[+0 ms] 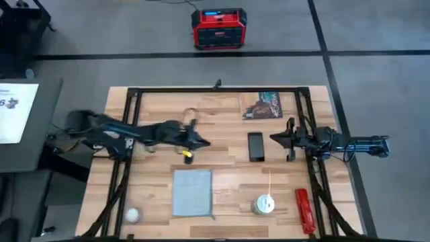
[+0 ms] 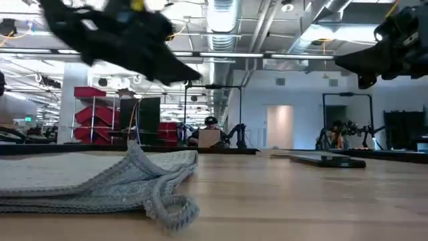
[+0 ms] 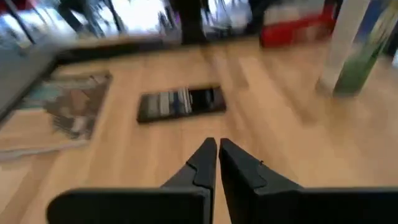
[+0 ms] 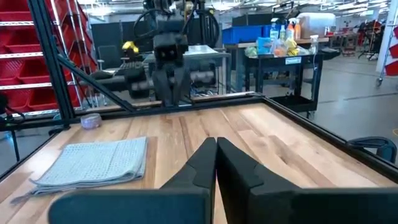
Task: Apply microfiber cloth
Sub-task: Spray the front of the black cellphone using the white spray bottle
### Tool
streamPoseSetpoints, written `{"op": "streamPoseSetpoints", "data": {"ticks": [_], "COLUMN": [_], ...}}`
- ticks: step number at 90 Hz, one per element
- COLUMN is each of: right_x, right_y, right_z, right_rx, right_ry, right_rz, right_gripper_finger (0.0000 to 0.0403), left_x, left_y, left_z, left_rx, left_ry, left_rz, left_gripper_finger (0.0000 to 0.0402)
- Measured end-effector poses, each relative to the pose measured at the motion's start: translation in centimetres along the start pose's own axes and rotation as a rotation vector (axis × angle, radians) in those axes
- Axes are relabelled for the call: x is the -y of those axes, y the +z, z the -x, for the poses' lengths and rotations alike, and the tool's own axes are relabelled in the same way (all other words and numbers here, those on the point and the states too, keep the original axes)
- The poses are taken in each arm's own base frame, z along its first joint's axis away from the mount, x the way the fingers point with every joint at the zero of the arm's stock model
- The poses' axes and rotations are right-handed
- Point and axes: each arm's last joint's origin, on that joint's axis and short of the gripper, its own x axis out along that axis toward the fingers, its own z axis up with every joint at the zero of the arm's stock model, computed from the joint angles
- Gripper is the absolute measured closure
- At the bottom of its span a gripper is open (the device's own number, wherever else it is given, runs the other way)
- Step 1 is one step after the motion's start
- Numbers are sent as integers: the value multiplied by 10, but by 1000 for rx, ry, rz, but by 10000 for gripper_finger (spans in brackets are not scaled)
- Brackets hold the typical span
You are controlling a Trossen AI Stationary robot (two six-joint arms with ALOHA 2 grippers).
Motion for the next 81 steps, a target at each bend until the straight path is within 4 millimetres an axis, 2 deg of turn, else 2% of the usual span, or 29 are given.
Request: {"op": "streamPoseSetpoints", "data": {"ticks": [11,23,38,54,69,81], "right_x": [0,0,0,0,0,0], "right_y": [0,0,0,1,1,1], "right_z": [0,0,0,0,0,0], "right_rx": [0,0,0,7,7,5], "right_ry": [0,0,0,0,1,3], "right_rz": [0,0,0,-1,-9,-86], "right_gripper_finger": [403,403,403,403,403,403], "left_x": [-21,-38,-51,-49,-53,-61], "left_y": [11,20,44,62,57,51], "left_z": [-36,-64,-85,-101,-116,-131], "left_rx": [-54,-35,-9,-56,-110,-130], "left_ry": [6,-80,-101,-115,-93,-79], "left_rz": [-37,-26,-121,-311,-479,-572], "left_gripper_finger": [402,402,402,402,402,402]}}
